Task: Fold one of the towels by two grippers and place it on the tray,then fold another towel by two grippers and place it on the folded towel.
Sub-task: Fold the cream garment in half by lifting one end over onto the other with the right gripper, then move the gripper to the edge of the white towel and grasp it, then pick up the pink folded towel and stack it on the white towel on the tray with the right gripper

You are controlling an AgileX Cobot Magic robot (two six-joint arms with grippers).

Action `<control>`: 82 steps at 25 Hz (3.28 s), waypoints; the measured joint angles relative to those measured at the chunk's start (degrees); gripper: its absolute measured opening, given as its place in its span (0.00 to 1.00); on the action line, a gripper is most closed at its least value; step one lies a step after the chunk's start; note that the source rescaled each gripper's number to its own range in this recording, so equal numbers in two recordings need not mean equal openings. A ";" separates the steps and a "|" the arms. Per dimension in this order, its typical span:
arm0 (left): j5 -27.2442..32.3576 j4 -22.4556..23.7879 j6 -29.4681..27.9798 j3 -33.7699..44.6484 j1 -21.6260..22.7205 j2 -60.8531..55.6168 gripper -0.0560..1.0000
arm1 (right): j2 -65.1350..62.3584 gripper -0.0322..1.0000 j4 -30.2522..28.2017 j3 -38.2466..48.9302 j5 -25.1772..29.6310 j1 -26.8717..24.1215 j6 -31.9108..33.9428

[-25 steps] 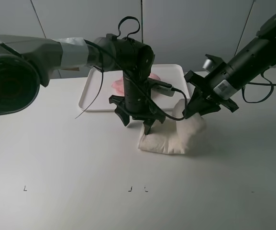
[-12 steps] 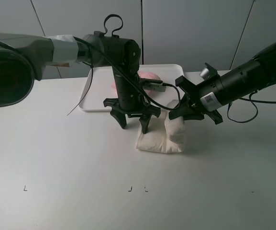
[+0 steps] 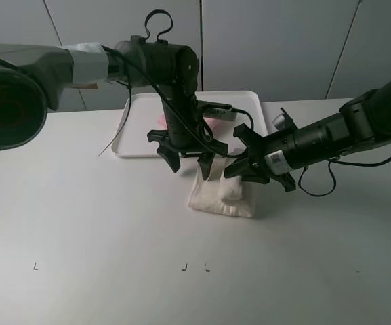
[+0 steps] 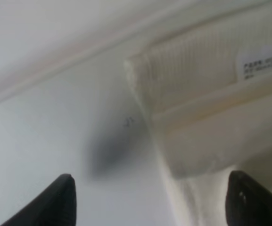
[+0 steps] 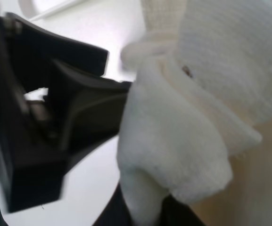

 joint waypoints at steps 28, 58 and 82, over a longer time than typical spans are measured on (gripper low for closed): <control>0.79 4.35 2.92 -7.69 3.44 -4.00 0.84 | -1.94 0.62 7.77 -1.80 1.13 -0.88 -6.16; 0.90 3.41 3.23 -7.69 4.01 -4.00 0.84 | 8.04 0.62 -0.73 -2.03 3.87 -8.06 -6.43; 0.85 8.11 4.52 -5.46 6.24 -14.33 0.57 | -2.80 0.09 -11.75 -3.09 3.69 -6.24 -5.97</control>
